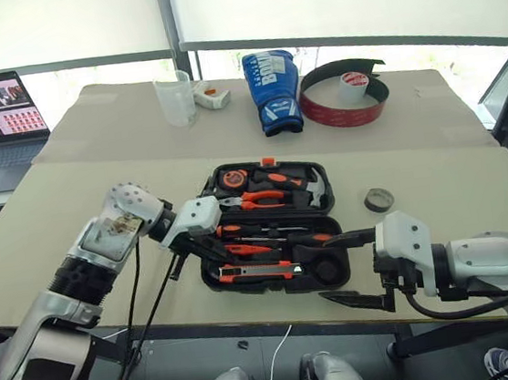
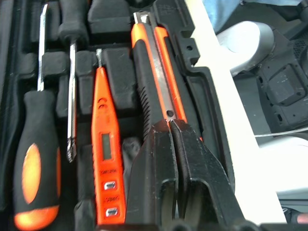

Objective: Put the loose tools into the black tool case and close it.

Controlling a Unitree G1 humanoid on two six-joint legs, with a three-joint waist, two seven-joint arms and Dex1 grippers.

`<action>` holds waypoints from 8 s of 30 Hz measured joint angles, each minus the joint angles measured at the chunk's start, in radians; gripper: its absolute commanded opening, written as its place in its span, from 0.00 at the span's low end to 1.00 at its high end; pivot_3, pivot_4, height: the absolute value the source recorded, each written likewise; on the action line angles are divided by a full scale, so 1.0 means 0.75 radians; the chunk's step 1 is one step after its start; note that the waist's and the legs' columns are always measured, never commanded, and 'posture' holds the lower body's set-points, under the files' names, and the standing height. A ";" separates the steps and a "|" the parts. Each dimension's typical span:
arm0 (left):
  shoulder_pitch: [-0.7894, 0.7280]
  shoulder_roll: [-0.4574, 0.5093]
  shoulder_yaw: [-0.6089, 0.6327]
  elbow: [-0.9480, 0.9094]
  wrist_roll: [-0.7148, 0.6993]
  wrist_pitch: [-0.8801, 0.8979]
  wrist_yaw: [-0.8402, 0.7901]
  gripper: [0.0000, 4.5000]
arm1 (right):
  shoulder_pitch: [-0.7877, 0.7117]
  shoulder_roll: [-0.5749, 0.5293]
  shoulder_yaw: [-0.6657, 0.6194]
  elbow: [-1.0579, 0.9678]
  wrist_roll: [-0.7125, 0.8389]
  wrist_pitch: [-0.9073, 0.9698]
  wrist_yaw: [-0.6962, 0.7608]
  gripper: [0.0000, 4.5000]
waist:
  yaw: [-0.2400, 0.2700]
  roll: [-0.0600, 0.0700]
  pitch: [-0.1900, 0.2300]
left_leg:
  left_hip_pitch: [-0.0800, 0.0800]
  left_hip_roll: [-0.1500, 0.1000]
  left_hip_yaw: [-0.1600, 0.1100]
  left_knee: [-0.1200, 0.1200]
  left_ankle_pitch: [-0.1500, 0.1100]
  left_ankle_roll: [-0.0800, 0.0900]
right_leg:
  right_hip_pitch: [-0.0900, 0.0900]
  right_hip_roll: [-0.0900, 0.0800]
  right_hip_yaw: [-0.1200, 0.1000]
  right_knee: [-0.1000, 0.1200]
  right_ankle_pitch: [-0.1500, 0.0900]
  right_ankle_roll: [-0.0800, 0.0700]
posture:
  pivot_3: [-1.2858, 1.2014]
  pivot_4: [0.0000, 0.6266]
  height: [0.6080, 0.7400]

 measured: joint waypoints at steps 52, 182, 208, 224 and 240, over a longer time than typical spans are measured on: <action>0.069 -0.267 0.100 0.161 0.179 -0.150 0.085 0.06 | 0.012 0.008 -0.035 0.000 0.046 0.027 -0.068 1.00 | 0.016 0.002 -0.006 | -0.002 -0.002 0.001 0.003 -0.004 0.008 | 0.002 -0.001 0.003 -0.004 0.004 0.006 | 0.52 0.24 0.90; 0.544 0.031 0.482 -0.180 -0.015 0.257 0.400 0.01 | -0.209 0.112 0.159 0.770 -0.485 -0.446 0.321 0.00 | -0.024 0.011 0.001 | 0.003 -0.001 0.006 0.000 0.000 0.000 | -0.001 -0.004 0.007 0.001 0.003 0.004 | 0.52 0.24 0.90; -0.081 -0.209 0.491 0.391 -0.093 0.999 0.778 1.00 | -0.864 0.382 0.104 1.098 -0.247 0.543 -0.116 1.00 | -0.048 0.009 0.001 | -0.003 -0.001 0.008 -0.001 0.001 0.001 | -0.002 0.008 0.003 0.002 0.010 -0.003 | 0.52 0.24 0.90; -0.112 -0.260 0.528 0.499 -0.082 0.931 0.818 0.03 | -0.941 0.432 0.153 1.287 -0.292 0.559 -0.203 0.08 | -0.049 0.010 0.001 | 0.003 -0.002 0.008 -0.001 0.004 -0.004 | 0.001 -0.003 0.006 0.005 0.007 0.002 | 0.52 0.24 0.90; -0.094 -0.263 0.584 0.480 -0.107 0.922 0.813 0.00 | -0.941 0.460 0.117 1.286 -0.295 0.497 -0.225 0.00 | -0.052 0.010 0.001 | 0.001 -0.002 0.008 -0.001 0.004 -0.004 | -0.001 -0.003 0.007 0.005 0.011 -0.003 | 0.52 0.24 0.90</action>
